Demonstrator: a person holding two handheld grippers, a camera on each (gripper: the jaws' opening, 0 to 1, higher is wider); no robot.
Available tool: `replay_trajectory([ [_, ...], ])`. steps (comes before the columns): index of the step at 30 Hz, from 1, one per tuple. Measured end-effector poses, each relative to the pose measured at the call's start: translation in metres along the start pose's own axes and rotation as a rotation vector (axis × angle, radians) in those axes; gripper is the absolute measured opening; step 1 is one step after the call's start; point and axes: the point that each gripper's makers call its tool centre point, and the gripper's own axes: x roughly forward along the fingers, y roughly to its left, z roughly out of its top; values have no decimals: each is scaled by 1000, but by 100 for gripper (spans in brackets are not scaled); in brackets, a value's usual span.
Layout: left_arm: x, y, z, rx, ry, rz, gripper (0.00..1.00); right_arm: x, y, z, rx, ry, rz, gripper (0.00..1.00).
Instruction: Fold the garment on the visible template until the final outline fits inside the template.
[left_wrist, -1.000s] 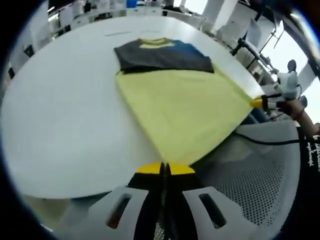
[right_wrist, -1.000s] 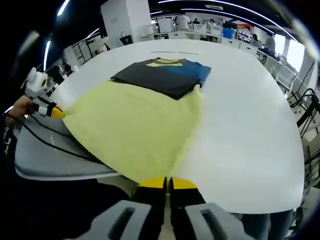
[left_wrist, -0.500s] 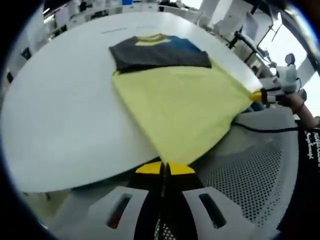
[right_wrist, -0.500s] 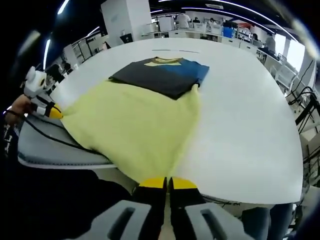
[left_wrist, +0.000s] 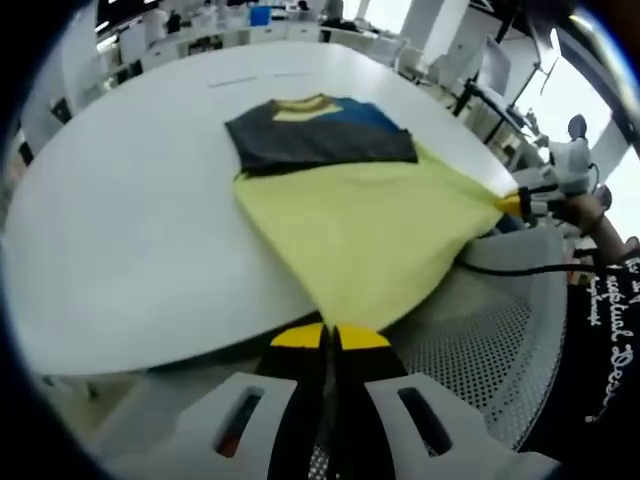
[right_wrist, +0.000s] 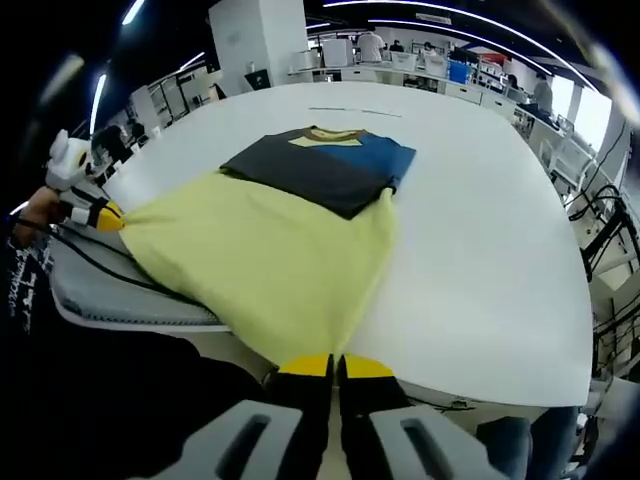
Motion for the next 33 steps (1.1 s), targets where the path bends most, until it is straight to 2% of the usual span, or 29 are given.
replay_trajectory([
  [7,-12,-11,1,-27,-9,-46,0,-14,-2,8,8,10,-22,0],
  [11,-17,-10,5,-16,-17,-46,0,-19,-5,18,1,-13,-29,0],
  [16,-24,-12,18,-7,-42,-41,0,-28,-6,36,-5,-66,-50,0],
  [18,-27,-7,26,-4,-59,-36,0,-31,-7,44,-6,-84,-54,0],
  [25,-36,-5,51,-18,-127,-7,0,-38,-12,68,11,-109,-46,0],
  [33,-43,7,77,-32,-182,4,0,-39,-17,89,7,-127,-61,0],
])
